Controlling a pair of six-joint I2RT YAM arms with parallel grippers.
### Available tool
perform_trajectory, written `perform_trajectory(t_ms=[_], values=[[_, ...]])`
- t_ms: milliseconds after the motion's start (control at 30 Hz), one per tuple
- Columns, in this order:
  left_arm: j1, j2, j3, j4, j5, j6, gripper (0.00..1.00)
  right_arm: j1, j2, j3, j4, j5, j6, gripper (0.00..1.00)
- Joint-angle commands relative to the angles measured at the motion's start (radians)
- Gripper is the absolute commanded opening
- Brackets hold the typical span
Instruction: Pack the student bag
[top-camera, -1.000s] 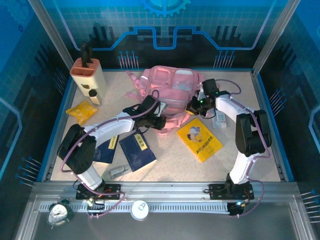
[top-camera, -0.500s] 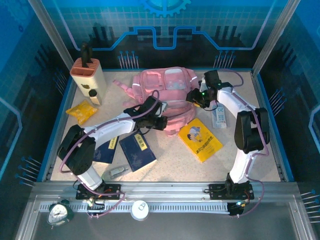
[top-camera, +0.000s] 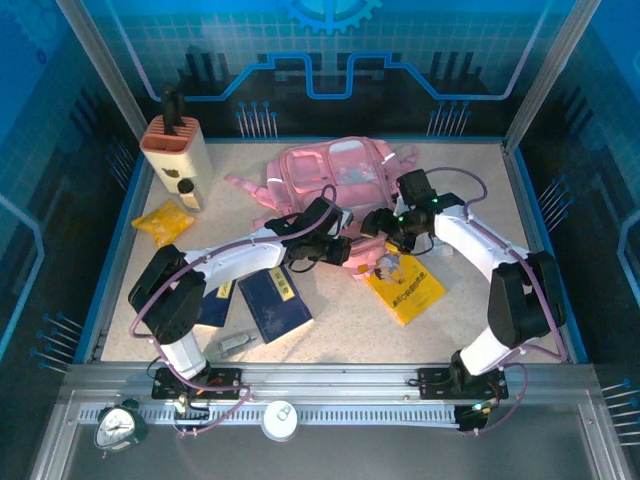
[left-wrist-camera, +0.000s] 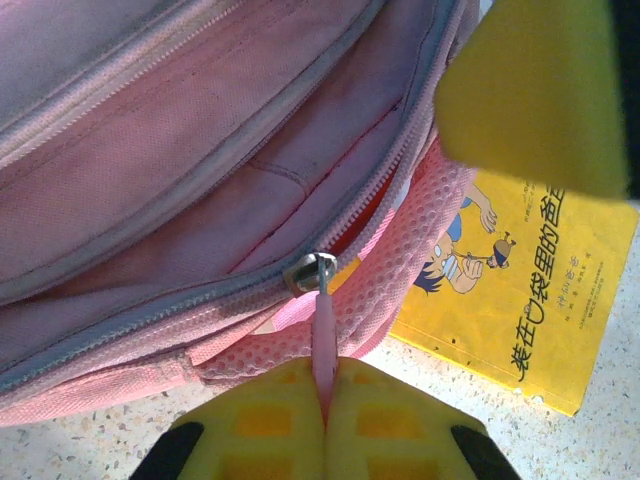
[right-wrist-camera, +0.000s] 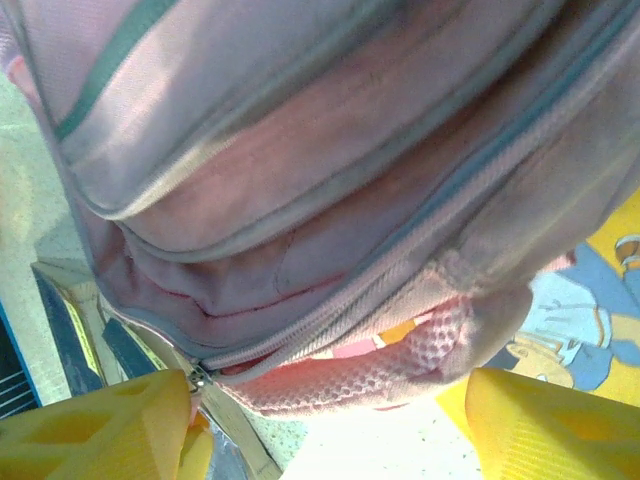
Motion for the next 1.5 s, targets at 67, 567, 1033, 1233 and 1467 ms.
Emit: perform_trajectory(t_ms=[67, 567, 1033, 1233, 1467], values=[[-0.009, 0.005, 0.033, 0.039, 0.025, 0.006, 0.0, 0.074, 0.015, 0.043, -0.05, 0.166, 0.129, 0.67], [-0.01, -0.007, 0.019, 0.035, 0.041, 0.034, 0.0, 0.114, 0.178, 0.123, -0.027, 0.276, 0.139, 0.62], [0.045, -0.088, -0.057, -0.083, -0.046, 0.09, 0.0, 0.085, 0.142, 0.119, 0.036, 0.367, -0.001, 0.0], [0.185, -0.162, -0.159, -0.094, -0.018, 0.089, 0.0, 0.022, 0.127, 0.161, 0.042, 0.301, -0.065, 0.0], [0.327, -0.177, -0.202, -0.078, -0.048, 0.14, 0.0, -0.028, 0.162, 0.262, 0.012, 0.189, -0.184, 0.0]])
